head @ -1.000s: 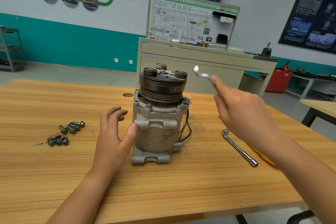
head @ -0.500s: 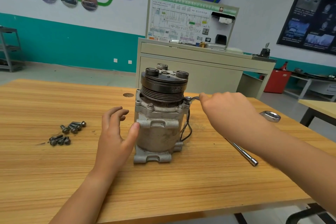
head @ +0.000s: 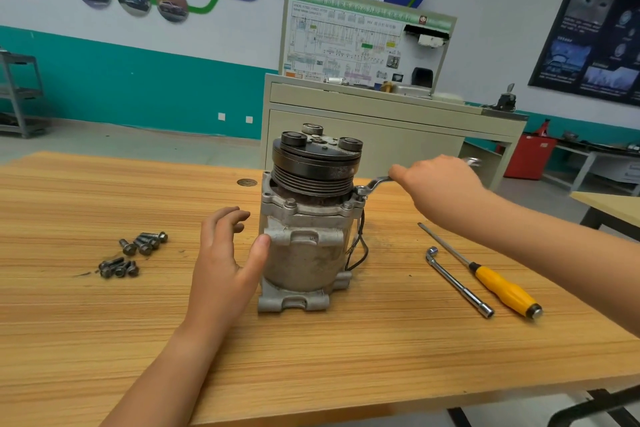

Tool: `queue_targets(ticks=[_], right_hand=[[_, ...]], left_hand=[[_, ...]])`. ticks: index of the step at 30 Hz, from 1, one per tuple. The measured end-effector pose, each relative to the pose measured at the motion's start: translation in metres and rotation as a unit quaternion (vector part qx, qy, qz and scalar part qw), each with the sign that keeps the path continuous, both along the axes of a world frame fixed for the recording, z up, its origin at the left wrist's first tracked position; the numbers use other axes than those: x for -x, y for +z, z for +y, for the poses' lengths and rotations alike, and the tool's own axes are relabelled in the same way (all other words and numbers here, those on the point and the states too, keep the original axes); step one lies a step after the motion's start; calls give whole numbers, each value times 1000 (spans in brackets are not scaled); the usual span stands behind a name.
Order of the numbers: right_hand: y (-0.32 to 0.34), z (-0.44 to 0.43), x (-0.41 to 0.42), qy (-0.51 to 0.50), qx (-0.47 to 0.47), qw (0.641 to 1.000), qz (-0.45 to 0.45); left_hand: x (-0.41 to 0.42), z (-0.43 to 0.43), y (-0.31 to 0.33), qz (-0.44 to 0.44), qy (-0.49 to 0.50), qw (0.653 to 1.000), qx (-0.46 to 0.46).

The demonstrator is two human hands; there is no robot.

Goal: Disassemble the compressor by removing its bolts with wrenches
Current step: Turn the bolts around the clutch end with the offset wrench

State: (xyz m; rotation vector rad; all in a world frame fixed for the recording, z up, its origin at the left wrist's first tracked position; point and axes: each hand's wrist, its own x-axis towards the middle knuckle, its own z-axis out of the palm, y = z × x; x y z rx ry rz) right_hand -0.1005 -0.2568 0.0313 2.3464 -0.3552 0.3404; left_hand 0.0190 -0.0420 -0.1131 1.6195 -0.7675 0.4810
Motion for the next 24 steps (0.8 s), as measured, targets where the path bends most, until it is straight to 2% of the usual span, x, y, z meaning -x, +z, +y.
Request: queue_targets(ticks=[2,5,7,10,12,14,16,18,22,24], right_hand=[[-6,-13,-13,56,-17,998,-6],[-15,-21,-35,190,-1,976,-109],[-19,-16,-47,240,-27,961,-133],[-20,-13,-53,235,-103,958,-132],[-21,-16,-46,207,-165,947,-182],[-19,-15,-29,183,-232,921,-254],[-18,-12,-11,181,-267,904,-279],[-17,-9,7,173,-281,910,-250],[-19,-1,32,88,-261,956,-103],[-18,4,37,66,-242,965,-70]], left_hand=[[0,0,-1,0,-4,1000,-3],[-3,-1,-4,4,-5,1000,0],[-4,-1,-6,13,-8,1000,0],[-4,-1,-7,12,-13,1000,-5],[-5,-1,-7,9,-13,1000,-5],[-5,-1,-6,4,-14,1000,-5],[-4,-1,-6,-1,-17,1000,-6],[-4,-1,-5,-4,-18,1000,-5],[-4,-1,-5,-7,-17,1000,-6],[-4,-1,-6,-4,-18,1000,-6]])
